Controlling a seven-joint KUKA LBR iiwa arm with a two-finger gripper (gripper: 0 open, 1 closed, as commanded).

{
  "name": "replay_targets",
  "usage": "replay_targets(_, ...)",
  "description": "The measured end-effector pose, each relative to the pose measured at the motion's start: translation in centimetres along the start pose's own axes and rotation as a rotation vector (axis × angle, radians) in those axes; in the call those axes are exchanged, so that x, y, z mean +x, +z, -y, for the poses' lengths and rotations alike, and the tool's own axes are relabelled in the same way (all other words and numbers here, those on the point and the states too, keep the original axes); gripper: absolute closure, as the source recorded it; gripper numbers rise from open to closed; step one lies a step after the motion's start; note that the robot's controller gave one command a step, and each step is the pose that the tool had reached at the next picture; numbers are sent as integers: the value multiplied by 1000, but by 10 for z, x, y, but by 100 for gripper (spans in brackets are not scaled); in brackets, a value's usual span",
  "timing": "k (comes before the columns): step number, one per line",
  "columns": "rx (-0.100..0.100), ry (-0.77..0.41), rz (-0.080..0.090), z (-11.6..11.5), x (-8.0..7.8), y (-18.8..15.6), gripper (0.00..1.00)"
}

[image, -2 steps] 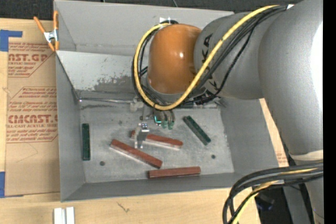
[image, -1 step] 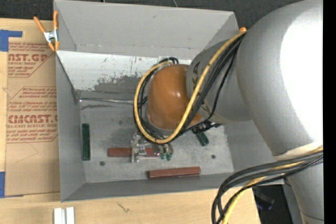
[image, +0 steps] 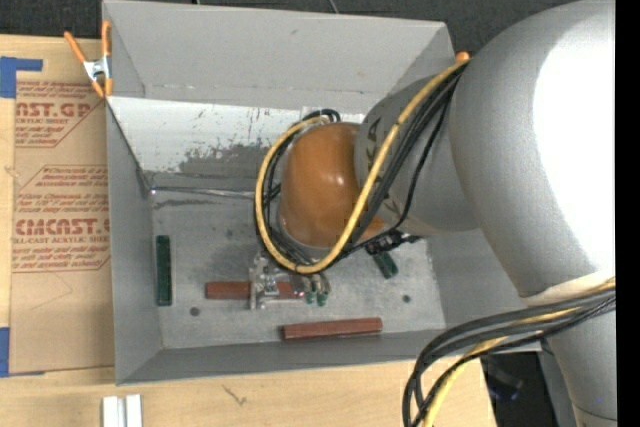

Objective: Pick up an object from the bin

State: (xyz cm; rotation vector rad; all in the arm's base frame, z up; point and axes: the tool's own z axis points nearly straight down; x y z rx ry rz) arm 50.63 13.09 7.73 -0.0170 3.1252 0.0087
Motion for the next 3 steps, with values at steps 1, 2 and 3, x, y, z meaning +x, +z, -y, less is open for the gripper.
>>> replay_targets(1, 0, -1, 0, 0, 0, 0, 100)
replay_targets(2, 4, -27, -12, 1, -5, -34, 100)
replay_targets(3, 4, -46, -9, 16, -4, -235, 100)
